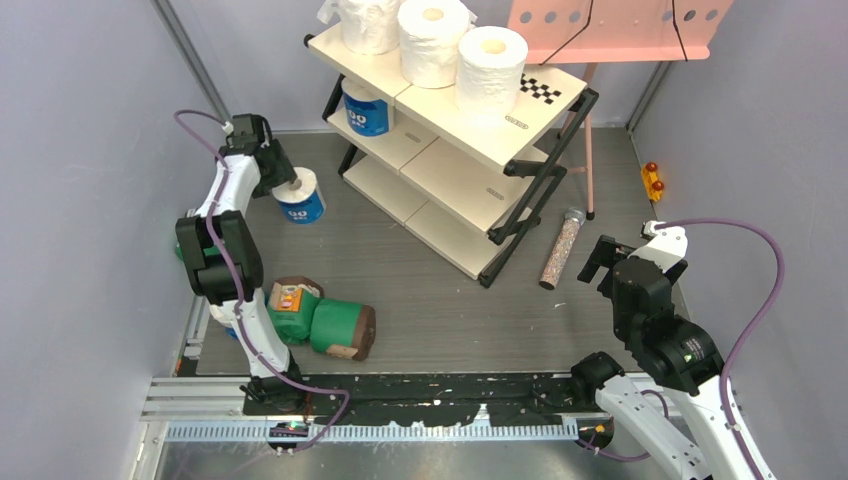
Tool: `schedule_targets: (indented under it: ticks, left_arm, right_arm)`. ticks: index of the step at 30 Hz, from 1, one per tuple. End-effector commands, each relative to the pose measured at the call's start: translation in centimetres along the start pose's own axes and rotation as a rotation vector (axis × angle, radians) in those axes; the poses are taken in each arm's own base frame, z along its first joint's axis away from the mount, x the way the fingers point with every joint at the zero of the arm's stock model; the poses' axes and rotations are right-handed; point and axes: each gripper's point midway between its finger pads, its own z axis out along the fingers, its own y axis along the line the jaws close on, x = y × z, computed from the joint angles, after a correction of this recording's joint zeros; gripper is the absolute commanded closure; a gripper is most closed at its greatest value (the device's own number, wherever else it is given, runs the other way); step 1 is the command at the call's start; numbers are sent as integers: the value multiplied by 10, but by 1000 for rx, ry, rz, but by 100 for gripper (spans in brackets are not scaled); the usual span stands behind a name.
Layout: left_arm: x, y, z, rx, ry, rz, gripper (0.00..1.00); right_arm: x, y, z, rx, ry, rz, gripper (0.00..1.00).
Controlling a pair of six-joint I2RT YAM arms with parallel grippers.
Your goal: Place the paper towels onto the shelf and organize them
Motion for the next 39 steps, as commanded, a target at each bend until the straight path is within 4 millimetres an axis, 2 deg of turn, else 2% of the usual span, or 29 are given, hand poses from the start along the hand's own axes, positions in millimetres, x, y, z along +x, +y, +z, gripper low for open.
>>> schedule_targets:
  ticks: [1, 6, 12, 18, 21, 24, 27, 30, 37, 39]
  left_arm:
    - [6, 0, -1, 16, 35, -5, 36]
    - [13, 1, 4, 15, 57, 1, 39]
    - [26, 3, -3, 27, 83, 10, 39]
    - [28, 5, -7, 25, 76, 20, 42]
    - [25, 3, -9, 29, 75, 19, 50]
    - [21, 0, -18, 47, 66, 16, 65]
    - [17, -3, -32, 69, 52, 13, 74]
    - [13, -5, -52, 85, 29, 13, 76]
    - [10, -30, -118, 197, -29, 32, 78]
    - [10, -39, -143, 236, -56, 37, 78]
  right_arm:
    - [-4, 2, 3, 13, -13, 12, 5]
    - [-3, 2, 4, 13, -7, 6, 5]
    - [-3, 2, 3, 11, -10, 8, 5]
    - [-3, 3, 3, 8, -9, 10, 5]
    - [-3, 4, 3, 3, -8, 9, 5]
    - [-4, 3, 2, -1, -12, 13, 5]
    - [-4, 4, 2, -6, -15, 17, 5]
    - [-4, 5, 2, -11, -15, 17, 5]
    - [-4, 6, 1, -23, -16, 18, 5]
    - [-4, 6, 1, -27, -17, 19, 5]
